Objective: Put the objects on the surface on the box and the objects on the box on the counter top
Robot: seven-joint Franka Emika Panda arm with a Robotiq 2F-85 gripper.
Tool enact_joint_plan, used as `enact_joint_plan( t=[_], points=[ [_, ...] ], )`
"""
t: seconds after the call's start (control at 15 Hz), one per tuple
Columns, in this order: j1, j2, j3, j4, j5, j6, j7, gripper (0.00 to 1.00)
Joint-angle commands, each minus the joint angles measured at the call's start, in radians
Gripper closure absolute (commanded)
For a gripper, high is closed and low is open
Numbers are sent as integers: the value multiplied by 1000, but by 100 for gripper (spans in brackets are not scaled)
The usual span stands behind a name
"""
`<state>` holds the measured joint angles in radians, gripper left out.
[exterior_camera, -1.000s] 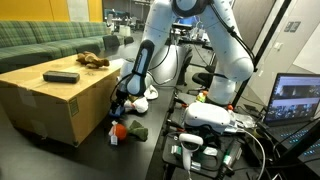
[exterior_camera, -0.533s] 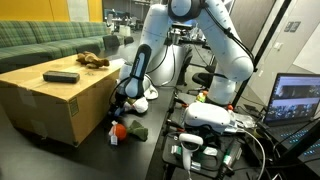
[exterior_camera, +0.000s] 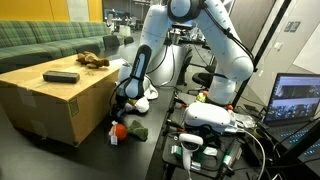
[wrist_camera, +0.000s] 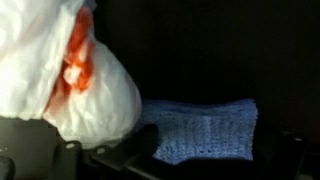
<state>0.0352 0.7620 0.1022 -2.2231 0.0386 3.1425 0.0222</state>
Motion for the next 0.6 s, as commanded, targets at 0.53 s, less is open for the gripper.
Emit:
enact_joint_plan(
  t=[0.53],
  points=[
    [6,-104,-20,-102,-21,-332,-27,0]
  ],
)
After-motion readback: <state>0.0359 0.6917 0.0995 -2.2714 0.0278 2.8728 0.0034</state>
